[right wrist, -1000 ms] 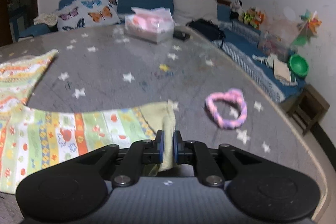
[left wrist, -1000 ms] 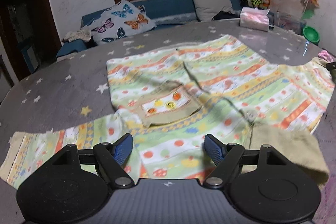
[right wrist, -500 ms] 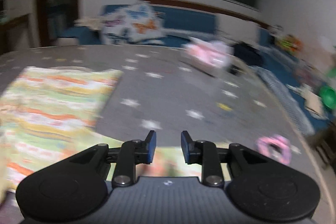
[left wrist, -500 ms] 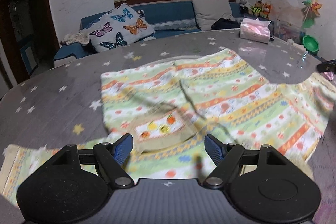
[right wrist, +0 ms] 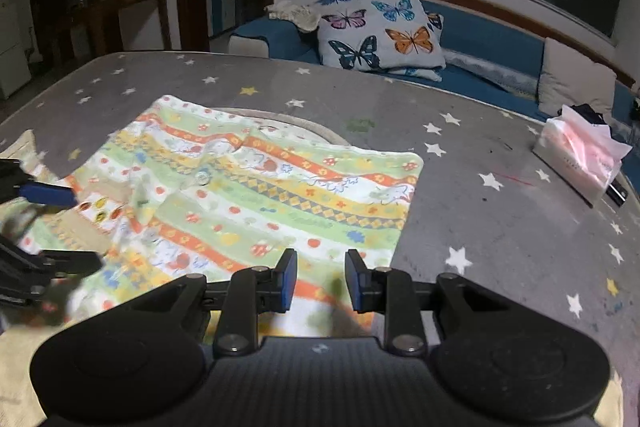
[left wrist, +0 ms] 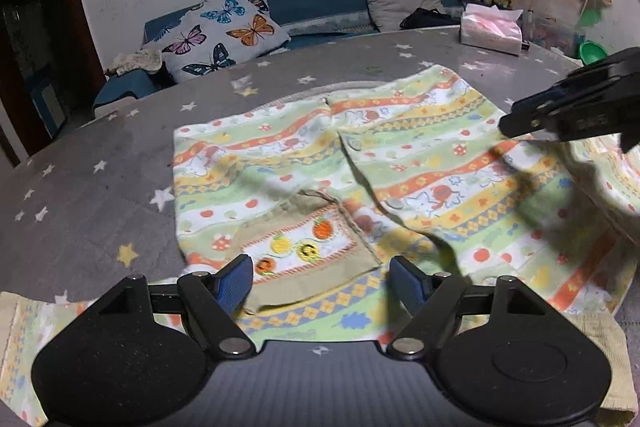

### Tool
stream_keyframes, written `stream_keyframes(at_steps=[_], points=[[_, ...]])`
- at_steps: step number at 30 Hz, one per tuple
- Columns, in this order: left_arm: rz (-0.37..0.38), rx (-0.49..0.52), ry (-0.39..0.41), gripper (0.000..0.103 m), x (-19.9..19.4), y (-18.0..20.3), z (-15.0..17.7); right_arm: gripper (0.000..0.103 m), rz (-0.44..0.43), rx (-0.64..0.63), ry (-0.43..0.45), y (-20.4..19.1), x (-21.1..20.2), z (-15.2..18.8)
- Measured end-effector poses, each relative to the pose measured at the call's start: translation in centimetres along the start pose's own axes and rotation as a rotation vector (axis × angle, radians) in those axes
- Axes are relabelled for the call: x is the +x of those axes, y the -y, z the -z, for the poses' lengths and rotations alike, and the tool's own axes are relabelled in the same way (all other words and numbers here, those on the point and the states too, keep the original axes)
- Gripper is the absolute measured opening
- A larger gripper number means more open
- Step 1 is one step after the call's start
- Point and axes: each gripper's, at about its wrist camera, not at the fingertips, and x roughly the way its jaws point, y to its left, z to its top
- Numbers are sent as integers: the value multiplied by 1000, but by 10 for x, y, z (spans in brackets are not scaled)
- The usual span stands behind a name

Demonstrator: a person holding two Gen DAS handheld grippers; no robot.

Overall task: Fold clothes
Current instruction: 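Fold the hem over the body with the right gripper toward the left gripper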

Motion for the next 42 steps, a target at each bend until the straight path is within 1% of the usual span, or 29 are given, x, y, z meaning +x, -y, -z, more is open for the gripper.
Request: stream_keyframes(at_steps=[4,10,12,17,20,22,24,25,27,28,29,30,31,32,33,35,37,38,41,42], points=[[-51,-26,4,78,6,-17,-9,26,36,50,6,18,17,-12],[-106,-92,0,76,19,-44,-18,26,60,129,10,41,46,-32],[-112,-104,0,76,21,-50,-20,26,84,143,8,46,55,-36],[-103,-111,-3,73,29,-59,-28,26,65,212,-2,60,71,-41],[-99,-125,-7,71,40,-67,-40,24,48,229,-4,64,76,-43],[-102,-137,-9,66,49,-75,-50,22,46,228,-4,65,80,-46],[-99,-155,-12,65,59,-82,-60,21,51,227,-7,66,84,-50],[-93,-166,-17,63,65,-87,-66,19,50,229,-9,67,85,-51],[-83,-194,-31,58,75,-95,-73,10,54,224,-12,68,89,-53],[-73,-207,-37,52,81,-99,-76,6,59,216,-7,68,89,-53],[-65,-216,-44,48,86,-102,-79,2,71,202,3,68,88,-54],[-59,-225,-51,42,91,-104,-81,1,83,188,13,67,87,-55],[-60,-224,-45,34,94,-106,-83,1,95,174,23,67,86,-56],[-57,-219,-36,24,97,-106,-85,0,106,160,33,66,85,-56],[-52,-222,-26,10,98,-107,-86,0,120,148,47,66,84,-57],[-55,-230,-6,7,99,-108,-88,0,163,150,116,69,76,-61],[-83,-226,6,7,100,-106,-88,0,181,168,108,75,80,-63],[-98,-223,12,7,100,-104,-88,0,175,156,79,75,85,-64],[-132,-198,24,6,99,-100,-90,8,121,118,66,68,85,-66],[-131,-188,19,6,100,-100,-91,10,92,108,64,63,85,-68]])
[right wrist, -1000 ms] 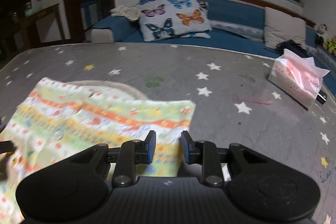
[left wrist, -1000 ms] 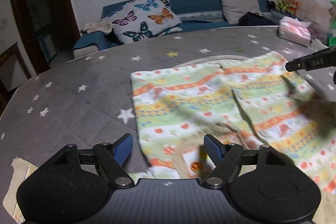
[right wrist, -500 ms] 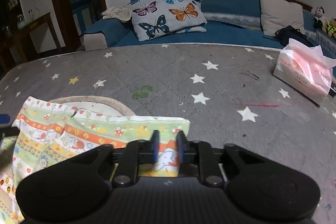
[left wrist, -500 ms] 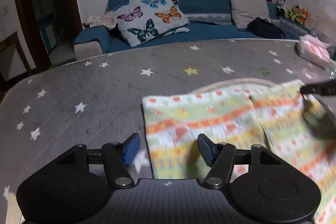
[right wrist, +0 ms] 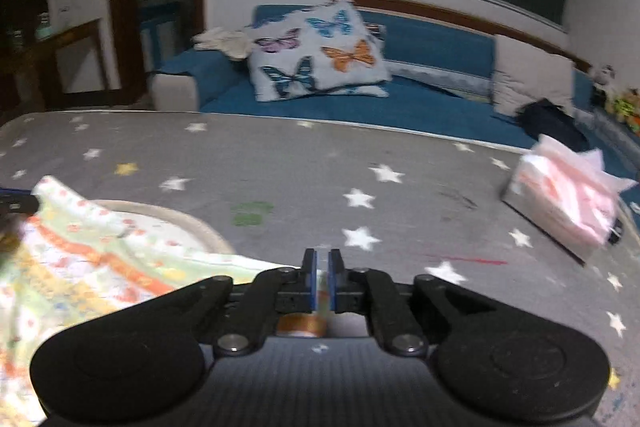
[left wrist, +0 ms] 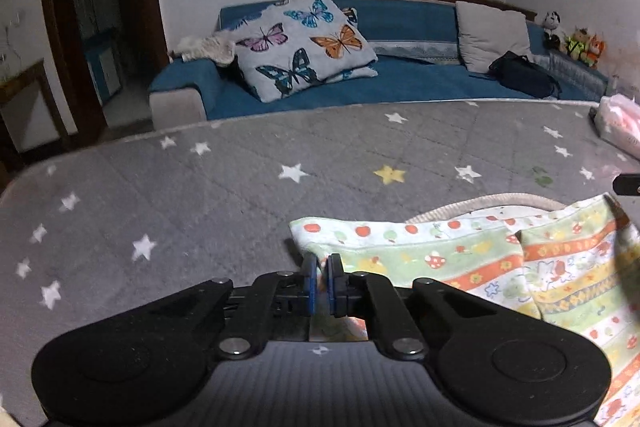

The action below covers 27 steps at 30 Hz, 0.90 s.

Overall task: Fold clothes
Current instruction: 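Fold the hem over the body with the right gripper toward the left gripper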

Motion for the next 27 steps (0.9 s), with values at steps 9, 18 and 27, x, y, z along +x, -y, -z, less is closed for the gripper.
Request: stream_keyframes(at_steps=[9,18,27], points=[[43,20,-28,48,7,-5,-10,43,14,3,-72,-18,20,-9],[61,40,18,6,10,4,-8,3,-20,55,-11,-2,9,-6],[36,10,20,11,19,4,-11,12,94,84,7,7,14,-10]])
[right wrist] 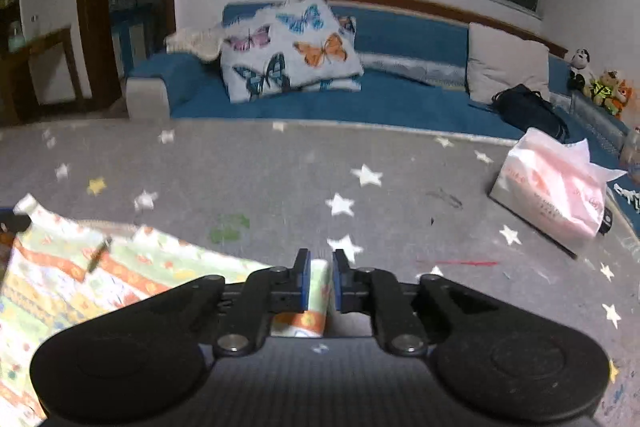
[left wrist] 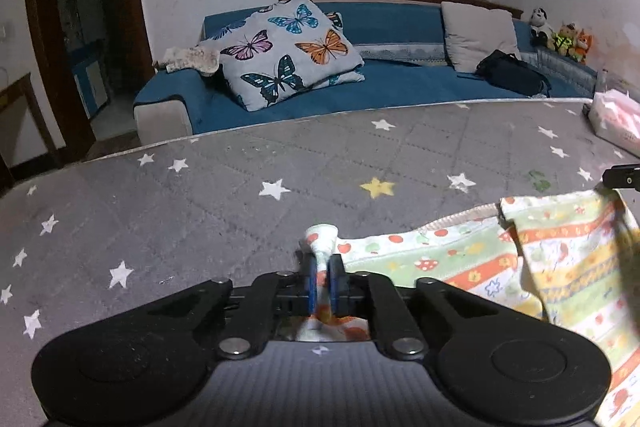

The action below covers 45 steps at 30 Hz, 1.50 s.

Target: Fold clothes

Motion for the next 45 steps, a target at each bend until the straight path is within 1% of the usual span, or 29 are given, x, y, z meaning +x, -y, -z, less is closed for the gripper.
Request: stream_keyframes(at_steps=[1,2,4,5,6,8,11,13,14,15,16,18,20,22,24,25,27,29,31,32,33,36,39,41,44,45], points=[[3,-2,-2,14,0,-2,-1,12,-24,3,12,-2,-5,-1],[-3,-2,-3,16,1,-3,-2,13,-66,-9,12,-6,-8,-2],[-12,-7,1,32,0,-4,-5,13,-165,-46,-4,-19,-12,-5],[-10,-12,7,36,-2,-5,-6,15,-216,-68,-19,-28,-12,-6],[-9,-17,13,41,-3,-5,-7,20,-242,-86,-40,-37,-8,-5],[-2,-22,27,45,-8,-6,-8,26,-287,-122,-79,-55,-1,-4],[28,-6,40,47,-16,-3,-10,29,-270,-183,-101,-76,13,-1],[39,17,46,49,-17,1,-11,25,-248,-211,-100,-87,18,2],[44,29,49,50,-17,3,-12,18,-223,-236,-90,-92,18,2],[48,40,52,50,-17,5,-12,6,-199,-263,-78,-94,18,3],[53,52,55,50,-18,7,-13,2,-180,-275,-72,-95,17,2],[56,68,58,50,-17,9,-13,2,-161,-278,-64,-95,17,0],[52,57,44,50,-15,5,-10,3,-145,-259,-69,-89,17,-3],[49,36,27,50,-16,0,-4,7,-155,-222,-84,-78,17,-7],[58,9,9,51,-21,-7,2,16,-181,-187,-99,-70,11,-8],[62,-2,8,55,-25,-9,5,20,-188,-178,-99,-67,6,-7],[66,-19,7,60,-36,-13,11,32,-204,-169,-104,-64,-8,-3],[66,-24,5,65,-50,-14,17,36,-223,-161,-112,-63,-23,3],[55,-22,3,75,-66,-13,25,39,-247,-169,-126,-64,-39,11],[54,-16,5,76,-74,-12,30,44,-252,-178,-128,-66,-46,16],[55,-10,9,77,-83,-11,36,47,-263,-198,-127,-71,-58,23],[49,10,12,86,-110,-8,56,51,-303,-244,-126,-86,-89,44],[25,31,11,87,-135,-5,82,51,-360,-297,-143,-108,-123,75],[9,32,4,88,-149,-5,101,51,-389,-332,-133,-120,-145,94],[-20,4,-13,89,-165,-8,129,52,-436,-389,-106,-139,-178,120],[-33,-5,-9,89,-170,-9,138,55,-454,-409,-92,-146,-188,128]])
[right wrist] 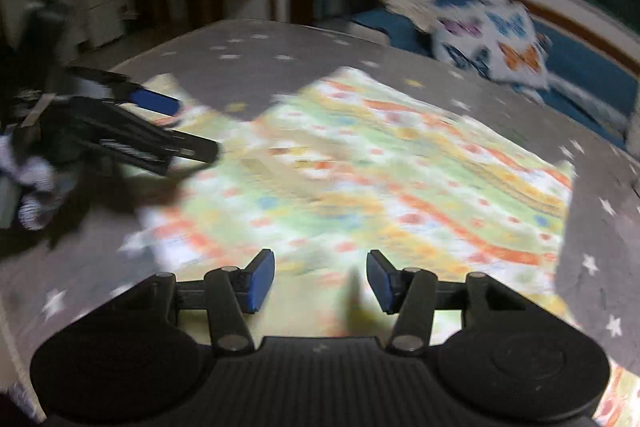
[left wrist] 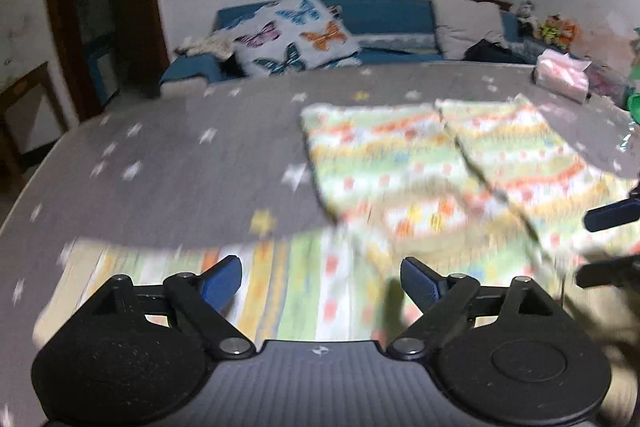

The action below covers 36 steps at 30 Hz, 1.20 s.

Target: Fold clothes

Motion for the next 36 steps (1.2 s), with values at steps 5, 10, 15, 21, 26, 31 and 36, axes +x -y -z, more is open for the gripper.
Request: stream_keyframes(at_steps=[5,10,15,21,26,31,36], points=[[-42,-108,6,89,-22,-15,33,56,-33,-93,25,-49,-4,9],[-76,-211,32,89,-45,-36,46,55,-17,-193,40,-85,12,0],[-85,-317,9,89,-49,-60,55,40,37,-285,59,-112,32,-3],[-99,-445,28,89,-53,-82,56,3,12,-259,52,-119,35,-2],[-151,-585,51,87,-55,-101,57,0,-64,-278,36,-131,20,8],[-222,-667,57,87,-51,-118,53,5,-29,-295,77,-135,14,5],[-309,-699,53,79,-41,-131,45,39,-1,-222,99,-114,9,-7]])
